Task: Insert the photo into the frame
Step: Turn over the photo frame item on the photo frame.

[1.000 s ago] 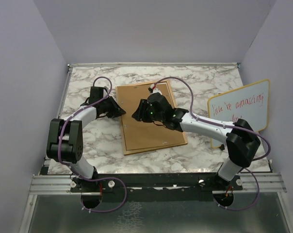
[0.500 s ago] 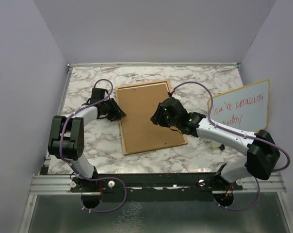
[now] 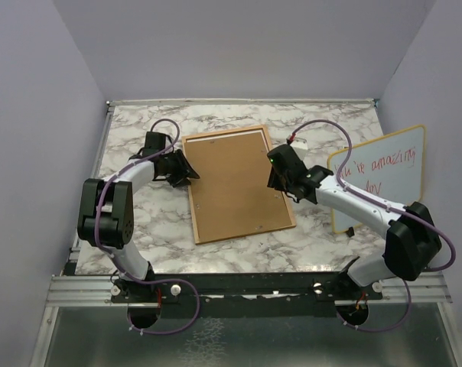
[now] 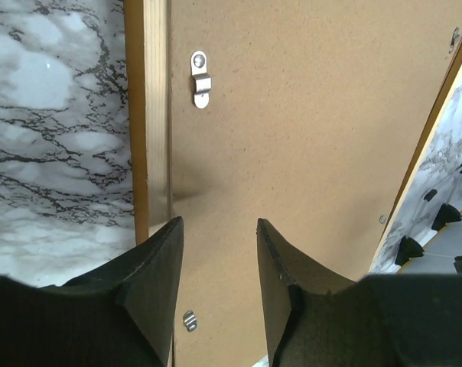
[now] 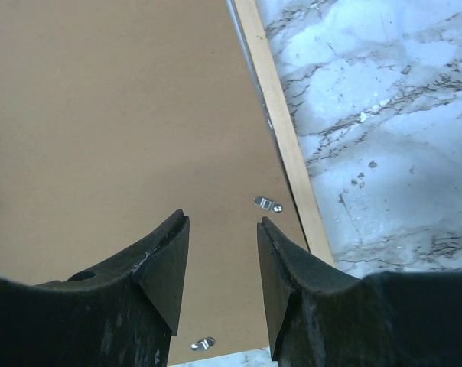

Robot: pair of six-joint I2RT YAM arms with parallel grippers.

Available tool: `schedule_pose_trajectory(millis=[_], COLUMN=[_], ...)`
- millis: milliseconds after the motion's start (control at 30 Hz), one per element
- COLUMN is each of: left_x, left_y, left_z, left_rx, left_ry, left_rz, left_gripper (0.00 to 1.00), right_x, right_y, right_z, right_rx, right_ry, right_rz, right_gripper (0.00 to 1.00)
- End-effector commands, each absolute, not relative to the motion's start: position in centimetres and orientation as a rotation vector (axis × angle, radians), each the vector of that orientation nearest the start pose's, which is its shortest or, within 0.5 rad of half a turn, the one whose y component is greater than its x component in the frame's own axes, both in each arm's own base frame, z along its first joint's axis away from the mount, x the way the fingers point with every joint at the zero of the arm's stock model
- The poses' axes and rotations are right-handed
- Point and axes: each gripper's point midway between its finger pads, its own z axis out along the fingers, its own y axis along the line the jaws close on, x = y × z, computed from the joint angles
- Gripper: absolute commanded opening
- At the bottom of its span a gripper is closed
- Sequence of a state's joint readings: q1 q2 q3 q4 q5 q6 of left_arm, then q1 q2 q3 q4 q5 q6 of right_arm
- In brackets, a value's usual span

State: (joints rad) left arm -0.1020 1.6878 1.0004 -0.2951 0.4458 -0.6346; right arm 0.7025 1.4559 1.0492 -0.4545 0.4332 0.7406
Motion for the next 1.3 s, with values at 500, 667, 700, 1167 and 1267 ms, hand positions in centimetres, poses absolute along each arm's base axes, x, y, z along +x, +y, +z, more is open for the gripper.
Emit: schedule_pose_trajectory(millis=[500,667,700,1167,1267], left_x=[36.6,34.0,33.5,27.5,27.1], left_y=[-11.9,-9.8,-9.5,-11.4,-11.5], left_z=[8.4,6.9,6.7,3.7,3.4], left_rx=[-0.493,-0.539,-0.547,-0.51,-0.506], left_ry=[2.53,2.561,2.562,2.672,2.681], left_rz=[-0.698,-0.548,-0.524,-0.703,-0.717], left_gripper=[0.5,0.4,0.37,0.18,0.22], right_x=[26.1,20.7,19.9,14.0,13.1], right_y=[28.3,33.2,33.9,41.2,41.9], right_z=[11.9,12.9,12.9,9.2,7.9], right_rx=[-0.261,-0.402,-0.436,-0.821,-0.884], right_ry=[2.422,2.35,2.344,2.386,2.421], right_rz=[0.854,1.281,1.302,1.201,1.162], right_gripper=[0.46,0.46,0.46,0.35,0.35])
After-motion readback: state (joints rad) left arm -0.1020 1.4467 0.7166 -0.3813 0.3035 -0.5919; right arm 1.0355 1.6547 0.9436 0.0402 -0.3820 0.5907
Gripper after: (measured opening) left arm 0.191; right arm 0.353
